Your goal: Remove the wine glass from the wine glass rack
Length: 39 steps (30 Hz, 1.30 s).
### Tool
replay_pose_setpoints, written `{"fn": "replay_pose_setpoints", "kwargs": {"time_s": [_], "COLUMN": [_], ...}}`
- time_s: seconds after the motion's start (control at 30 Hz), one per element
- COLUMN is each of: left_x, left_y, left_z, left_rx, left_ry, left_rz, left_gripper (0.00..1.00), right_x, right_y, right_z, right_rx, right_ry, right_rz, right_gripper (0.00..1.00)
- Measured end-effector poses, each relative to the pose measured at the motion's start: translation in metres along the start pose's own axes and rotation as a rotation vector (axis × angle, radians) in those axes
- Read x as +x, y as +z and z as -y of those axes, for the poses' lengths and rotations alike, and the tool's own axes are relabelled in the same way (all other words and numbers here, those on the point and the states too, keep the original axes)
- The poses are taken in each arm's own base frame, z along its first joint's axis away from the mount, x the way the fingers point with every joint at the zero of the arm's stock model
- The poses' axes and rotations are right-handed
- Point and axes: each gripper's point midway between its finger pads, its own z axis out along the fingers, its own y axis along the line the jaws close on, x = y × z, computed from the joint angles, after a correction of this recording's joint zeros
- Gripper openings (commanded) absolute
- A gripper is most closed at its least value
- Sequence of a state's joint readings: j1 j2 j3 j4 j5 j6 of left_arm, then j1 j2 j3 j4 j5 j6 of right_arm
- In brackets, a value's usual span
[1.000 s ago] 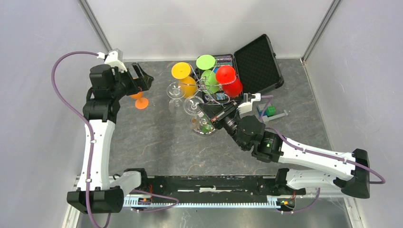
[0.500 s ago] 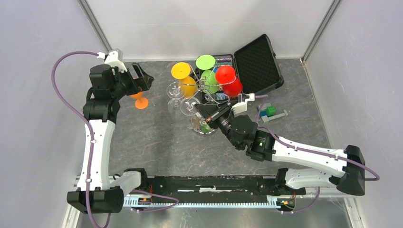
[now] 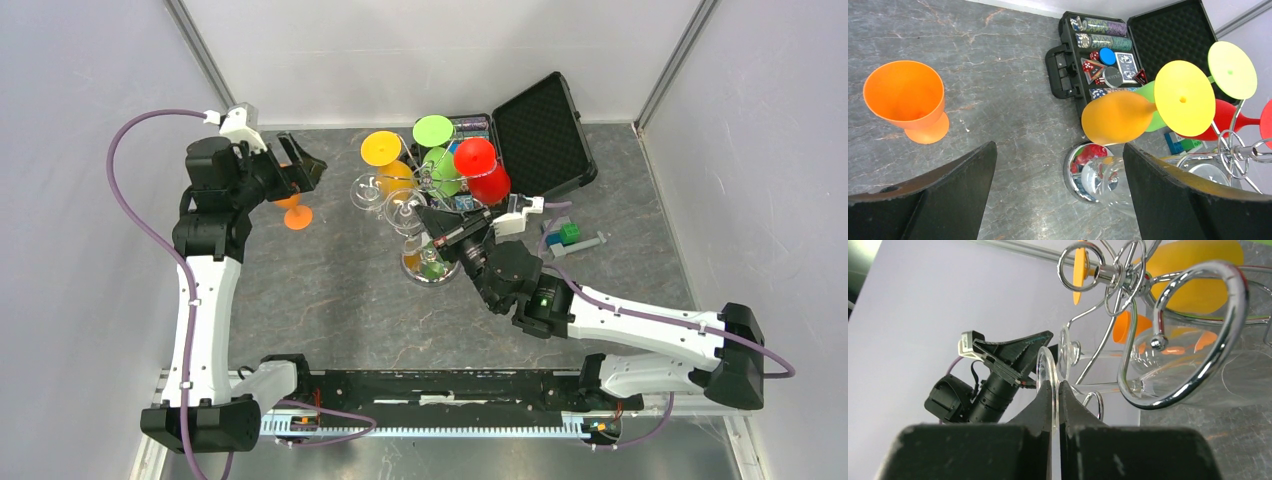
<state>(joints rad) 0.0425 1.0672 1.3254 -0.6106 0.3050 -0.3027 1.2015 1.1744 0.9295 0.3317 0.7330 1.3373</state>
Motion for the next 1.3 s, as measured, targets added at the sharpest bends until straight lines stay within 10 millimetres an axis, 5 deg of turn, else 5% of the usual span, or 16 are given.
{"fn": "replay_pose_setpoints", "kwargs": {"time_s": [0.77, 1.3], "left_x": [0.002, -0.001], "left_y": [-0.013, -0.047], "left_z": [0.032, 0.119], "left_rx": [0.161, 0.583], "left_ry": [-0.008, 0.136], "left_rz": [-0.019, 0.042], "left_gripper": [1.0, 1.0], "right_x": [-0.03, -0.043], "right_y": [-0.012, -0.049], "right_z": [-0.007, -0.008], "right_rx": [0.002, -0.033], "right_ry": [0.049, 0.106], "right_rz": [0.083, -0.01], "right_gripper": [0.0, 0.0]}}
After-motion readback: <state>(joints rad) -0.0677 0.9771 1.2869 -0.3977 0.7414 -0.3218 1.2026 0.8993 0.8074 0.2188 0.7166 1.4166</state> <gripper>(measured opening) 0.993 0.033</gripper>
